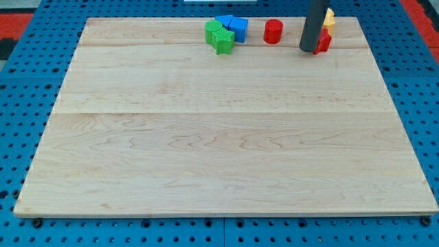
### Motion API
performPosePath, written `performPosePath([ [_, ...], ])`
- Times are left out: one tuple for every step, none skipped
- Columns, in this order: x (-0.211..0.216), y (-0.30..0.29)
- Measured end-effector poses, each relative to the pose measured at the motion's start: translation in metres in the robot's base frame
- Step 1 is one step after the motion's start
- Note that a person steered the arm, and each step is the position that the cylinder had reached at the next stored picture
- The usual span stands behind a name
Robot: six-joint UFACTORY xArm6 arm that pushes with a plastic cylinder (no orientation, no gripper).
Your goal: Move red circle closer to the blue cube
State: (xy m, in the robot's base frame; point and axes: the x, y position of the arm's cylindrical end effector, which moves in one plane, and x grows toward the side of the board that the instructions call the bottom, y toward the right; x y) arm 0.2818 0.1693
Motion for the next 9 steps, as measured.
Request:
performPosePath([
  [-0.003,0.000],
  [-0.010,0.000],
  [-0.019,-0.002],
  [-0.026,-0.023],
  [-0.029,-0.046],
  [-0.031,-0.067],
  [-0.031,-0.073],
  [-0.031,-0.073],
  [-0.031,-0.073],
])
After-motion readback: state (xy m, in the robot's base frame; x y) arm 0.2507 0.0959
